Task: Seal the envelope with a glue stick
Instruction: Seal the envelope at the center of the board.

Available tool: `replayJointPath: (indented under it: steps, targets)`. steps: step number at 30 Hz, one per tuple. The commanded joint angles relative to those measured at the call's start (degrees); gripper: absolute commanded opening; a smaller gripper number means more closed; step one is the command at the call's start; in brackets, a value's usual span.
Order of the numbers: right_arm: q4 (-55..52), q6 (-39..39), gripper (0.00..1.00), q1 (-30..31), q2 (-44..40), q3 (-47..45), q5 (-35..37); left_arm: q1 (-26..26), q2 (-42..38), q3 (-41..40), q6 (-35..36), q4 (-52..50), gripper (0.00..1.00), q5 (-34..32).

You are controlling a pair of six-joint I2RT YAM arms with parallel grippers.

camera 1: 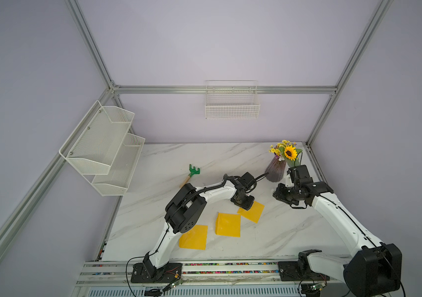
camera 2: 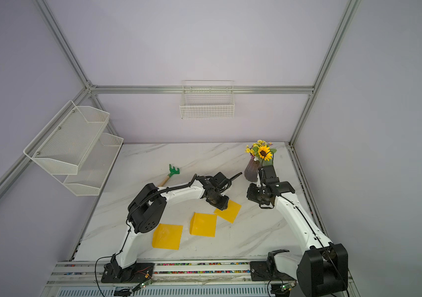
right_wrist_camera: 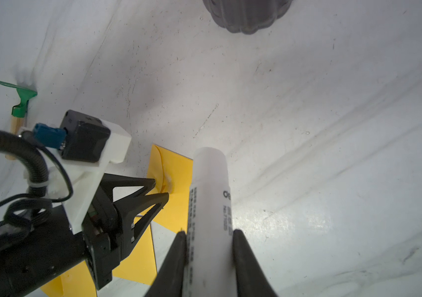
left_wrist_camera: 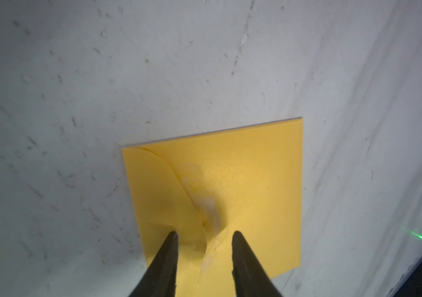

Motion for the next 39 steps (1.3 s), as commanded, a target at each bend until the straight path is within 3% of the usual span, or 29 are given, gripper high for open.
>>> replayJointPath:
  steps: [1, 9, 16, 29, 39]
  targets:
    - [1.51, -0.77, 0.00, -0.33, 0.18, -0.29, -0.52, 1.55, -0.91, -4.37, -2.85, 3.30, 0.36, 5.51]
    - [1.20, -0.95, 0.00, -0.31, 0.31, -0.13, -0.61, 3.72, -1.88, -8.87, -4.48, 6.92, 0.31, 10.35]
    - [1.29, -1.03, 0.00, -0.29, -0.01, -0.40, -0.43, 4.08, -1.97, -9.53, -4.44, 6.40, 0.19, 8.50]
    - [1.34, -1.16, 0.00, -0.29, -0.42, -0.42, -1.22, 0.26, 0.44, -5.58, -1.42, -4.41, 0.13, -5.81]
    - [1.97, -1.30, 0.00, -0.30, -0.72, -0.49, -2.01, -2.92, 3.39, -4.39, -2.46, -8.03, 0.13, -10.61]
